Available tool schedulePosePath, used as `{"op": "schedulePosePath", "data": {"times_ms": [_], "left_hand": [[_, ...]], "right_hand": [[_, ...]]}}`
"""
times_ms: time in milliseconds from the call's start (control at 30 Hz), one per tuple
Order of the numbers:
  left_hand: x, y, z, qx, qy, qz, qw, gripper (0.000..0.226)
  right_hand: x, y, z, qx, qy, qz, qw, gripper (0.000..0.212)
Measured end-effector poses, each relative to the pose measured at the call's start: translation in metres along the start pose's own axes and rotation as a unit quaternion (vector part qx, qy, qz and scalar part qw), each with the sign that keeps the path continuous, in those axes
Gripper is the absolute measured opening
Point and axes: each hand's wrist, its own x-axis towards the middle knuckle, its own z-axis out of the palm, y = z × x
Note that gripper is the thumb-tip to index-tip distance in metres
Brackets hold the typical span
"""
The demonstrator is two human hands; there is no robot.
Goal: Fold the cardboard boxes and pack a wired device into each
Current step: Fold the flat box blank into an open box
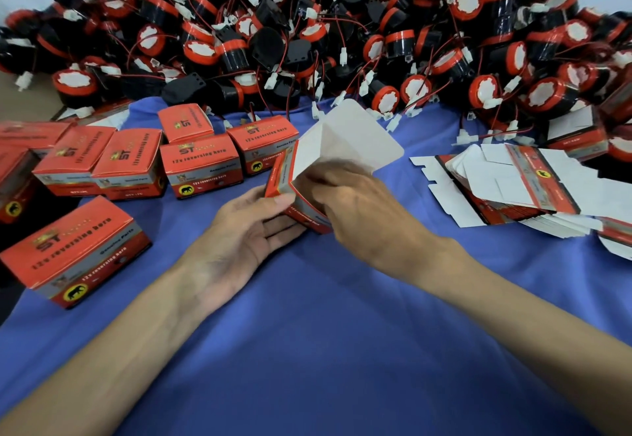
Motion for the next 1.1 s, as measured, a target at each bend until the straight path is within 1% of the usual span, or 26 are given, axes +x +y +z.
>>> {"op": "schedulePosePath", "data": {"times_ms": [67,100,200,267,333,367,433,500,533,567,600,633,700,733,767,800,833,867,900,933,967,1000,1033,1067,1100], "left_hand": [[0.000,0.001,0.002,-0.004,-0.002,0.000,1.000,0.039],[-0.001,0.002,0.002,-0.002,-0.004,0.003,1.000,0.037],[-0.002,0.002,0.004,0.007,0.004,0.008,1.000,0.031],[-0.002,0.003,0.005,0.012,0.026,0.014,0.999,0.042],[-0.001,0.003,0.007,0.025,0.044,0.012,0.999,0.063],[-0.001,0.004,0.008,0.033,0.049,0.012,0.998,0.069],[-0.002,0.005,0.010,0.041,0.046,0.014,0.998,0.068],[-0.001,0.006,0.010,0.049,0.055,0.024,0.997,0.067],[0.000,0.005,0.010,0.065,0.074,0.038,0.994,0.068],[0.001,0.003,0.009,0.104,0.103,0.069,0.987,0.069],[0.001,0.001,0.008,0.167,0.137,0.115,0.969,0.070],[0.000,0.001,0.007,0.241,0.157,0.167,0.943,0.073],[-0.003,-0.002,0.005,0.345,0.134,0.240,0.898,0.084],[-0.003,-0.004,0.004,0.375,0.121,0.259,0.882,0.084],[-0.003,-0.005,0.003,0.396,0.114,0.270,0.870,0.076],[-0.001,-0.006,0.003,0.411,0.117,0.269,0.863,0.064],[0.002,-0.007,0.003,0.420,0.126,0.260,0.860,0.051],[0.005,-0.007,0.001,0.425,0.139,0.252,0.858,0.041],[0.009,-0.007,0.000,0.424,0.157,0.244,0.858,0.035],[0.013,-0.007,-0.003,0.415,0.178,0.242,0.859,0.032],[0.015,-0.006,-0.005,0.405,0.199,0.244,0.858,0.034],[0.016,-0.005,-0.006,0.396,0.215,0.249,0.857,0.042],[0.016,-0.004,-0.006,0.386,0.225,0.251,0.859,0.054],[0.015,-0.004,-0.005,0.378,0.230,0.255,0.860,0.070],[0.013,-0.004,-0.004,0.379,0.232,0.265,0.856,0.085]], "right_hand": [[-0.003,0.000,0.001,-0.020,-0.030,0.032,0.999,0.052],[-0.003,-0.003,0.000,-0.022,-0.032,0.035,0.999,0.055],[-0.004,-0.009,-0.001,-0.052,-0.043,0.024,0.997,0.056],[-0.004,-0.009,-0.001,-0.075,-0.048,0.000,0.996,0.054],[-0.004,-0.008,-0.005,-0.082,-0.067,-0.018,0.994,0.053],[-0.003,-0.008,-0.007,-0.082,-0.078,-0.025,0.993,0.051],[-0.003,-0.008,-0.009,-0.078,-0.089,-0.028,0.993,0.046],[-0.003,-0.008,-0.010,-0.085,-0.083,-0.030,0.992,0.040],[-0.003,-0.009,-0.010,-0.093,-0.082,-0.035,0.992,0.039],[-0.004,-0.009,-0.010,-0.100,-0.083,-0.038,0.991,0.040],[-0.004,-0.009,-0.010,-0.106,-0.082,-0.039,0.990,0.043],[-0.005,-0.009,-0.009,-0.107,-0.074,-0.044,0.991,0.046],[-0.005,-0.010,-0.008,-0.082,-0.041,-0.058,0.994,0.047],[-0.005,-0.011,-0.008,-0.035,-0.015,-0.056,0.998,0.044],[-0.005,-0.012,-0.008,0.028,0.026,-0.056,0.998,0.038],[-0.004,-0.009,-0.008,0.077,0.094,-0.062,0.991,0.033],[0.000,-0.002,-0.008,0.103,0.184,-0.068,0.975,0.030],[0.006,0.008,-0.008,0.120,0.267,-0.067,0.954,0.029],[0.016,0.020,-0.009,0.129,0.328,-0.049,0.935,0.030],[0.026,0.037,-0.010,0.132,0.363,-0.014,0.922,0.031],[0.038,0.057,-0.008,0.130,0.366,0.044,0.920,0.033],[0.050,0.078,-0.006,0.118,0.332,0.118,0.929,0.038],[0.060,0.099,0.001,0.088,0.252,0.190,0.945,0.045],[0.066,0.119,0.009,0.044,0.148,0.258,0.954,0.049],[0.071,0.135,0.017,0.002,0.049,0.313,0.948,0.048]]}}
